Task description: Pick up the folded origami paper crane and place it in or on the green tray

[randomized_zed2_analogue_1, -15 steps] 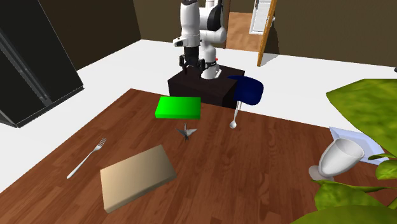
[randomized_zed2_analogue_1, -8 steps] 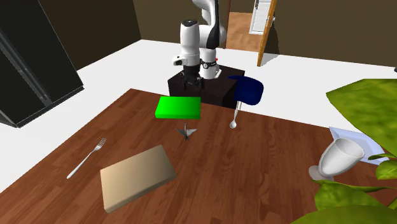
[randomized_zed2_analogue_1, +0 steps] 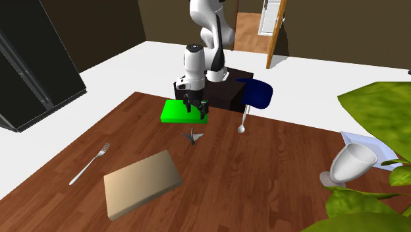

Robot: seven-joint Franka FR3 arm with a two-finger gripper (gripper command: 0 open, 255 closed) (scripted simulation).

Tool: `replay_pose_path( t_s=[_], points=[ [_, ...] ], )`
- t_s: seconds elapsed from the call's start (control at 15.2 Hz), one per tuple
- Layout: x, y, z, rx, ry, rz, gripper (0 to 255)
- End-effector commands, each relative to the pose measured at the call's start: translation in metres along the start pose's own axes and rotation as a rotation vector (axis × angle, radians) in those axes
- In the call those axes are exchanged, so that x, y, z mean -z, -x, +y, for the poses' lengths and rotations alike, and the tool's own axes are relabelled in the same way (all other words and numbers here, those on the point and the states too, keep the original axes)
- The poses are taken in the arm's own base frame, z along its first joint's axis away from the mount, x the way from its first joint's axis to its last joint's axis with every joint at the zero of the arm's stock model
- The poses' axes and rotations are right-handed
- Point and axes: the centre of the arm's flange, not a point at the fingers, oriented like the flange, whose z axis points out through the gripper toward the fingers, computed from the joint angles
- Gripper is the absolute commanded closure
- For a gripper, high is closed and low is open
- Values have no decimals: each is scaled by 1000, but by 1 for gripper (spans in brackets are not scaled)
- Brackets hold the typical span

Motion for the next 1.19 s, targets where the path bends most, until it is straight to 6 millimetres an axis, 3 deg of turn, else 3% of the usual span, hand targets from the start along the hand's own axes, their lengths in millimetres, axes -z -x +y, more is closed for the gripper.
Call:
replay_pose_path(
  t_s=[0.0,0.33,0.79,1.12],
  points=[
    [-20,-14,-9,-16,3,6,0],
    [-67,-50,-28,-52,10,19,0],
    [-104,-51,-27,-52,10,19,0],
    [-107,-51,-27,-52,10,19,0]
  ],
)
